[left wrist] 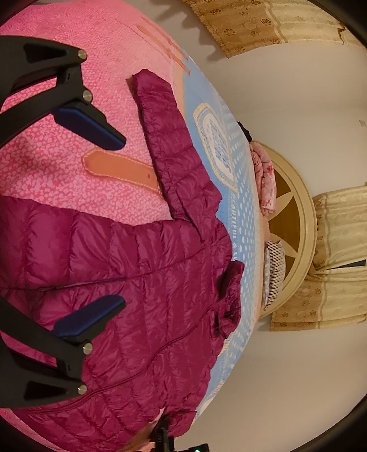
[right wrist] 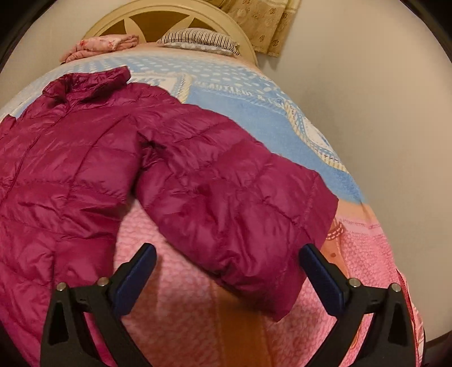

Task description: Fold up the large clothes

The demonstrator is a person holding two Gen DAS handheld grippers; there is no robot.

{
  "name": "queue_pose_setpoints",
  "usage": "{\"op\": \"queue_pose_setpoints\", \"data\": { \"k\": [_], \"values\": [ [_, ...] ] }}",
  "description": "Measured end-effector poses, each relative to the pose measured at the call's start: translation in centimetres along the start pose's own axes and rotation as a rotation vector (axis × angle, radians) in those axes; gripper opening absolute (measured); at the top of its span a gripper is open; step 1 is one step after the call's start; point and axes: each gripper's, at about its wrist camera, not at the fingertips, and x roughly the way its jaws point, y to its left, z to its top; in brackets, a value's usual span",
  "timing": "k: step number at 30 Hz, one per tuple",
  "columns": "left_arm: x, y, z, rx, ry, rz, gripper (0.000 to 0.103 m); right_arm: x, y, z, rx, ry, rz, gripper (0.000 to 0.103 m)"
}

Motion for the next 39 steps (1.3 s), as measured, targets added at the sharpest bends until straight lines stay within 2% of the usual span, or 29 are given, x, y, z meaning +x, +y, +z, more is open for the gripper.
{"op": "queue_pose_setpoints", "data": {
  "k": [6,8,9,10,18,21,23,25,26,27,28,29,30,31,33,39],
  "values": [
    [-0.1,-0.8,-0.2,0.010,0.010,-0.013,0.103,-1.3,-2.6,0.1,0.098,-0.047,0.053,0.029],
    [-0.3,-1.0,-0.2,0.013,0.006,-0.021,0.103,-2.4,-3.5,0.3,0.120,-0.083,0.046,0.019],
    [-0.4,-1.1,-0.1,0.014,0.005,-0.023,0.103,-2.7,-3.7,0.6,0.128,-0.097,0.046,0.010],
    [-0.5,-1.2,-0.1,0.015,0.003,-0.024,0.103,-3.3,-4.1,0.8,0.140,-0.112,0.043,0.007],
    [-0.8,-0.6,0.1,-0.011,-0.003,-0.035,0.103,-6.7,-5.1,2.9,0.160,-0.198,0.044,0.002],
    [-0.8,-0.2,0.1,-0.026,-0.001,-0.042,0.103,-6.7,-4.2,3.4,0.125,-0.153,0.083,0.002],
    [-0.9,-0.1,0.0,-0.030,-0.002,-0.042,0.103,-6.4,-2.8,3.3,0.084,-0.153,0.053,0.003],
    [-0.9,0.1,0.0,-0.030,-0.002,-0.043,0.103,-5.8,-1.6,3.1,0.043,-0.142,0.071,0.004],
    [-0.9,0.1,0.0,-0.030,-0.002,-0.041,0.103,-5.2,-1.0,2.9,0.029,-0.121,0.086,0.007],
    [-0.9,0.2,0.0,-0.030,-0.002,-0.039,0.103,-4.9,-0.5,2.8,0.023,-0.110,0.084,0.021],
    [-0.9,0.3,0.0,-0.032,-0.002,-0.039,0.103,-4.4,0.1,2.7,0.007,-0.096,0.066,0.041],
    [-0.9,0.4,0.0,-0.034,-0.001,-0.037,0.103,-3.9,0.7,2.6,-0.007,-0.083,0.071,0.092],
    [-0.8,0.6,0.0,-0.036,0.000,-0.036,0.103,-3.8,1.0,2.4,-0.008,-0.091,0.088,0.100],
    [-0.8,0.7,-0.1,-0.037,0.002,-0.034,0.103,-3.7,1.3,2.2,-0.006,-0.099,0.100,0.100],
    [-0.6,1.0,-0.1,-0.046,0.006,-0.033,0.103,-3.7,1.6,2.0,-0.005,-0.116,0.070,0.100],
    [-0.1,0.7,-0.4,-0.041,0.020,-0.038,0.103,-1.5,2.4,2.0,-0.053,-0.064,-0.015,0.100]
  ]
}}
